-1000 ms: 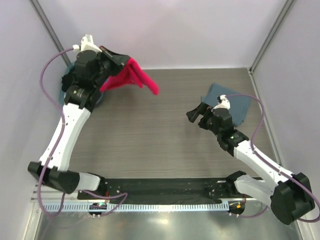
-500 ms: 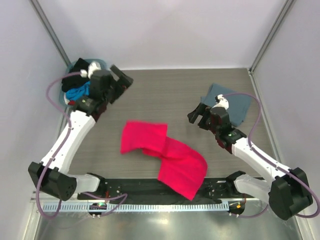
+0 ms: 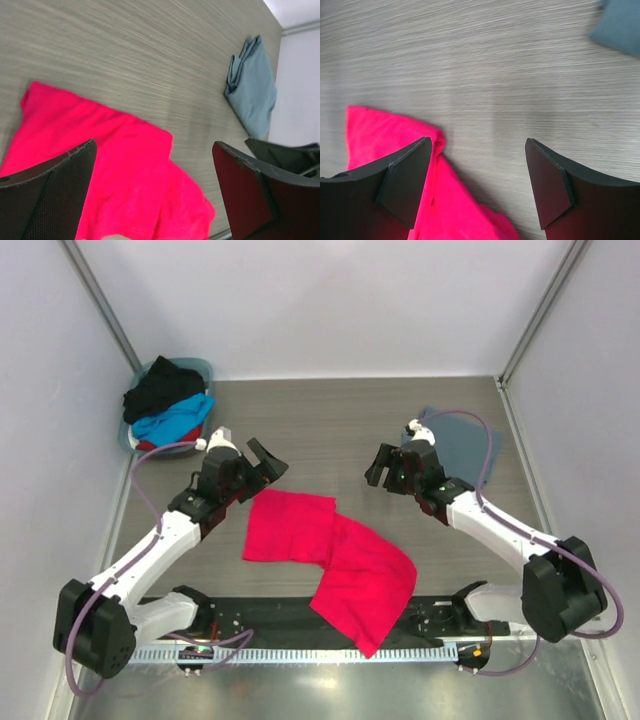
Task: Fold and stack the t-shirts
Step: Move the tshirt to the center of the board
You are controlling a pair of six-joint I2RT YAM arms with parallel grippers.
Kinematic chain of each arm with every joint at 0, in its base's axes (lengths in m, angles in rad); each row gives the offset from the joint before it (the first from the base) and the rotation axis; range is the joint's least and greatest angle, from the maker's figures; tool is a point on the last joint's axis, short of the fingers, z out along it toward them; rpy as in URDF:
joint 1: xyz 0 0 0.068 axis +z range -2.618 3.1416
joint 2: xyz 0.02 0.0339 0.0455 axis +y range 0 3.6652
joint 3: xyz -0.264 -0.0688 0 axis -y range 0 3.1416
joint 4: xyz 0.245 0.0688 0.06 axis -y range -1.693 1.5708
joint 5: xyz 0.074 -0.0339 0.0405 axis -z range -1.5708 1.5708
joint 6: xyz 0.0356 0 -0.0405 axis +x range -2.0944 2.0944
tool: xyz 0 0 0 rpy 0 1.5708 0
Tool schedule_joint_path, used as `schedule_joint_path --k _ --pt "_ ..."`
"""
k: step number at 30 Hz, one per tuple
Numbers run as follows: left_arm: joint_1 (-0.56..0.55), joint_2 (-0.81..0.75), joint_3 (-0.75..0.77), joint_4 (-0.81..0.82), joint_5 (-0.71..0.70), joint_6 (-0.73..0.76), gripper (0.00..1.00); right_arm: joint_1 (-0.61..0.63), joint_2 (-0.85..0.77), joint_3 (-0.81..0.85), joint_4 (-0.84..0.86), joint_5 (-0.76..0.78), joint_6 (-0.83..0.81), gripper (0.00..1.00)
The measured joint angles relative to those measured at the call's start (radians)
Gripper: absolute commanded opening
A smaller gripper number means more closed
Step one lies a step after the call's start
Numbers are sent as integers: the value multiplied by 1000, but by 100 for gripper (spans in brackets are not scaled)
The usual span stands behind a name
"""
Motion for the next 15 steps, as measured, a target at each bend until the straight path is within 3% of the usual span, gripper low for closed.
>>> schedule_joint_path --k 6,11,15 --pt "-32 -18 -67 81 35 127 98 -11 169 82 -31 133 -10 79" --pt "-85 -135 -86 116 29 199 98 -50 390 232 -60 224 -10 75" --pt "-84 -135 -85 127 29 218 98 -94 534 378 -92 259 -14 73"
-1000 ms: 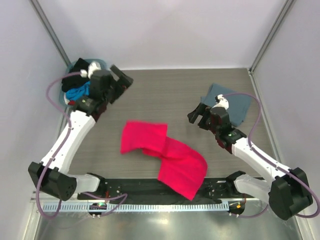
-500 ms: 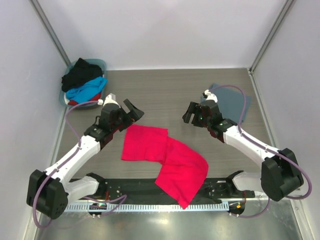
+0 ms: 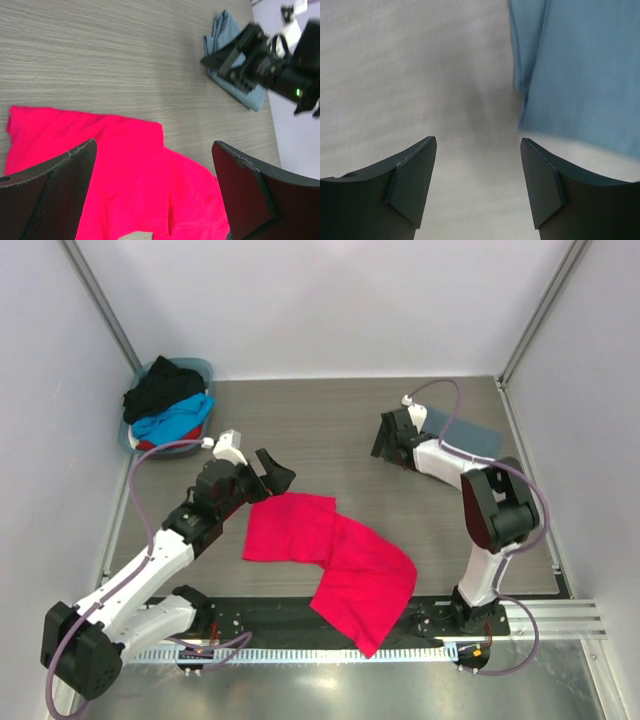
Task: Fold and stack the t-shirts
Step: Move the tshirt to the center of the board, then flatten the tshirt out
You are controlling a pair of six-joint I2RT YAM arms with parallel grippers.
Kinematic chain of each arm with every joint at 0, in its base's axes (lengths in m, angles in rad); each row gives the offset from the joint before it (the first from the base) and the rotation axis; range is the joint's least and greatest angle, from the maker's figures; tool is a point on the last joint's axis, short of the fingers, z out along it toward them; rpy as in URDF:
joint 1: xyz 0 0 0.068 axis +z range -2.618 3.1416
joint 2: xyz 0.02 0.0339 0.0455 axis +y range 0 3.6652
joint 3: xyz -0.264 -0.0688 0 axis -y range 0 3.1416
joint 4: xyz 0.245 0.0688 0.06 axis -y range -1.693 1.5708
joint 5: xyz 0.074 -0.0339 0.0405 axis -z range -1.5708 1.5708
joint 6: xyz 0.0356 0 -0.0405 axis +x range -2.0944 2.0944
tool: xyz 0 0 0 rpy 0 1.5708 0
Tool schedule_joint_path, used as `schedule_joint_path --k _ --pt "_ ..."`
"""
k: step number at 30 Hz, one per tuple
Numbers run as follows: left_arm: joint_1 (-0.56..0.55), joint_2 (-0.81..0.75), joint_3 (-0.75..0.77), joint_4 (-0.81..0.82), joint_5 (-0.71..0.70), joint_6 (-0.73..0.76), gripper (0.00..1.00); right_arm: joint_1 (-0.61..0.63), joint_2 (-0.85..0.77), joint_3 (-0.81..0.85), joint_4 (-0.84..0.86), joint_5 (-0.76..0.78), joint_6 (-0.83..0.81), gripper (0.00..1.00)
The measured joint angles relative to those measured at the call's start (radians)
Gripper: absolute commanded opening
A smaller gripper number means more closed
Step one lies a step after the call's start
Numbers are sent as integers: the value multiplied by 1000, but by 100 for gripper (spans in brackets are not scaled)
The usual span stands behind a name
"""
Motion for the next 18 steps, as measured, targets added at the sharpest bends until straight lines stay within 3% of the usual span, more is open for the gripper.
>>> schedule_joint_path --k 8,14,18 --pt "0 47 2 -1 11 13 98 -59 172 216 -40 32 -47 73" --pt "-23 108 48 -14 35 28 97 -139 219 243 -66 -11 -31 74" --pt "-115 197 139 -52 16 68 97 -201 220 224 -64 -23 -8 74"
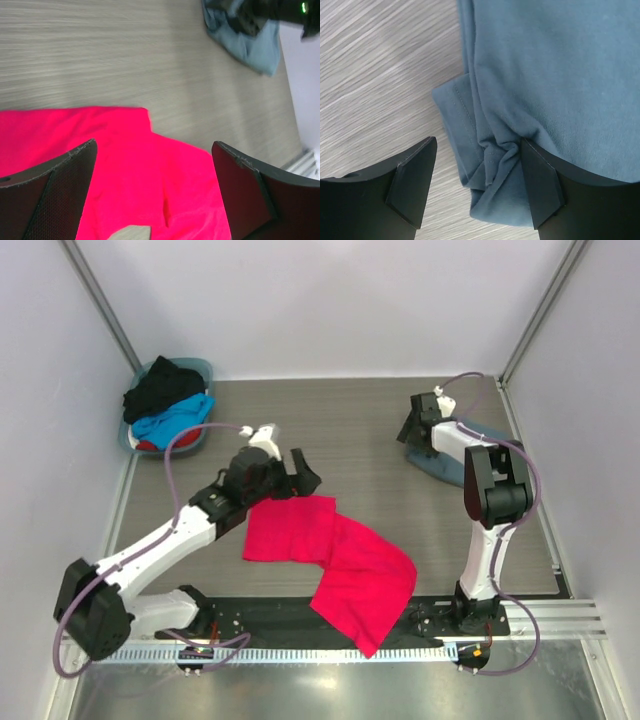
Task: Fold and stack the t-shirts
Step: Flatten the tshirt out
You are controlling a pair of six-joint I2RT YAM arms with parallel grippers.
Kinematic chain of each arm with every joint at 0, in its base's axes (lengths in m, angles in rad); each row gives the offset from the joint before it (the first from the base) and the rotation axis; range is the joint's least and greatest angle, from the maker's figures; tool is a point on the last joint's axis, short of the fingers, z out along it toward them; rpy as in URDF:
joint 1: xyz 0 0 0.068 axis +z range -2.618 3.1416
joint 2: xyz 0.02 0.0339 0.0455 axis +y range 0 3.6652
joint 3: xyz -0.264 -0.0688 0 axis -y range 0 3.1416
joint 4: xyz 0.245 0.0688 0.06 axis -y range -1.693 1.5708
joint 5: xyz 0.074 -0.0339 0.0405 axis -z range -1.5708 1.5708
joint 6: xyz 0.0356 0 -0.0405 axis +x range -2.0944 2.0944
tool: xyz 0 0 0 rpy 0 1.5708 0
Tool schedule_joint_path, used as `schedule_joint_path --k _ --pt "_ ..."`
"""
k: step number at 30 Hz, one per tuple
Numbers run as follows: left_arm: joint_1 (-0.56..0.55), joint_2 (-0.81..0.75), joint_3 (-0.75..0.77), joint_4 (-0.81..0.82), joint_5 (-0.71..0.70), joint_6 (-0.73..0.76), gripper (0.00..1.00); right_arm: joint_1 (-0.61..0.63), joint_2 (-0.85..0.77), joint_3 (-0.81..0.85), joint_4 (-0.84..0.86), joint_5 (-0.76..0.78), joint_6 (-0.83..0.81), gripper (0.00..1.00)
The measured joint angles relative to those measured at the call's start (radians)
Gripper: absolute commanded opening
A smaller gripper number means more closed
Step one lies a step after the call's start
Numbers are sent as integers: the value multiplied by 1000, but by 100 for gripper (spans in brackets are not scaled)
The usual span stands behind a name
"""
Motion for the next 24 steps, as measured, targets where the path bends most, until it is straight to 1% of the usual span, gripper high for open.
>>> schedule_joint_path --k 3,6,12,16,20,22,23,24 --pt "-108 84 84 -43 -29 43 97 -26 -26 -33 0 8 8 74" --pt "-175 168 160 -84 -25 78 96 -35 -83 -97 -11 33 12 75" --pt "-216 295 280 -214 37 153 94 -29 -249 -185 -57 37 5 83" --pt "-280 337 330 -313 62 219 93 19 -405 -229 -45 10 -9 83" --pt "-351 392 374 -377 113 292 93 73 -543 -299 -5 -61 3 83" --pt "-376 426 393 -403 130 320 90 75 -606 -357 22 -100 24 83" --pt "-385 448 405 -417 135 332 85 73 -648 -399 46 -120 39 83" --pt "-394 475 420 -428 139 339 84 72 -689 -443 60 -139 50 83"
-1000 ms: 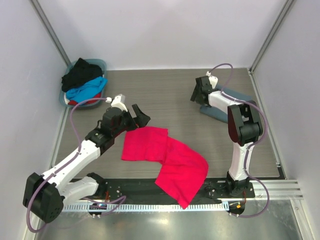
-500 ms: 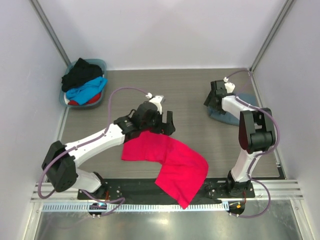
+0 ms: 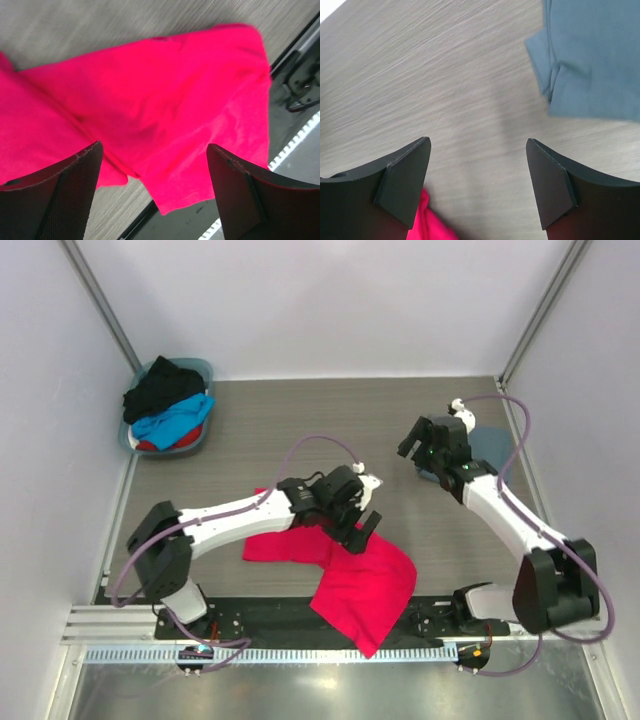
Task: Fold and stack the t-shirts
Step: Flatten the tshirt out
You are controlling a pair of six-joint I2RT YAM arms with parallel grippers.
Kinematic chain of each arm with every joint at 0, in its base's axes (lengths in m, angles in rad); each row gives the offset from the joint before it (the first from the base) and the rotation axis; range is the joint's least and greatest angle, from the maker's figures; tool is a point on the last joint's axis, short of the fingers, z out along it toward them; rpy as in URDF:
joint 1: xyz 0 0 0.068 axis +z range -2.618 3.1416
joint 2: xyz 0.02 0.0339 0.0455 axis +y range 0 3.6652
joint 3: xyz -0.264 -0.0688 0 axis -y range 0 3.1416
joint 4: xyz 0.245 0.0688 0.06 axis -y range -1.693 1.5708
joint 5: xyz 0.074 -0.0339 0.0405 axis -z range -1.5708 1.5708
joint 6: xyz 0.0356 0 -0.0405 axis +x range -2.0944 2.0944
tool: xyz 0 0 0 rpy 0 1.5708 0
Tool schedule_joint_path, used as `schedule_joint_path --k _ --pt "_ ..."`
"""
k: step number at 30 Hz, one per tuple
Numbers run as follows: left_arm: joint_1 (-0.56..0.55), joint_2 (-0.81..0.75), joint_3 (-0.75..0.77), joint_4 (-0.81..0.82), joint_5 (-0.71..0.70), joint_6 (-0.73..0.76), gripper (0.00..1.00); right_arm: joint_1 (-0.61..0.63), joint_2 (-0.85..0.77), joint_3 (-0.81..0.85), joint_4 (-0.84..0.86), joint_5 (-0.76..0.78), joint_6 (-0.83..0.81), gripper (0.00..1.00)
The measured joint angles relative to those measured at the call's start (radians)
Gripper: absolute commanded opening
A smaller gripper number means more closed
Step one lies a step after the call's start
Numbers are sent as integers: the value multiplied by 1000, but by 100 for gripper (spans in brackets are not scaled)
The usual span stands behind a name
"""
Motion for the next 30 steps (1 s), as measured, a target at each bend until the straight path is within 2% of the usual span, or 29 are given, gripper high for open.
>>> schedule_joint_path --k 4,5,6,7,8,9,10,11,15,18,22,23,25,30 --pt "-8 137 63 -38 10 24 82 -4 -160 -135 33 -40 38 84" --pt "-9 172 77 -49 10 24 80 -4 -185 -140 32 -42 40 84" --pt "-8 205 89 -61 10 24 73 -4 -204 -141 32 -42 42 84" --pt "-8 232 101 -74 9 24 65 -4 -224 -141 37 -41 43 84" --pt "-8 264 114 -87 8 22 39 -4 -243 -142 42 -40 43 84" --pt "-8 287 123 -98 9 25 24 -4 -264 -146 49 -41 45 84" --pt "-8 302 129 -106 9 21 4 -4 -278 -150 52 -41 46 84" --pt "-8 312 134 -115 15 20 0 -4 -289 -154 53 -40 46 84" --pt "-4 275 120 -112 4 23 0 -4 -303 -161 52 -43 45 83" --pt "40 114 14 -55 -8 -11 0 -5 -297 -161 53 -77 40 83" --pt "274 -157 -118 41 22 -101 0 3 -247 -161 69 -188 24 78" --pt "350 -202 -123 57 3 -121 0 9 -230 -161 74 -216 18 77" --pt "423 -247 -122 93 -46 -152 0 35 -203 -161 80 -265 3 76" --pt "420 -260 -120 111 -147 -202 0 141 -159 -143 77 -323 -53 73"
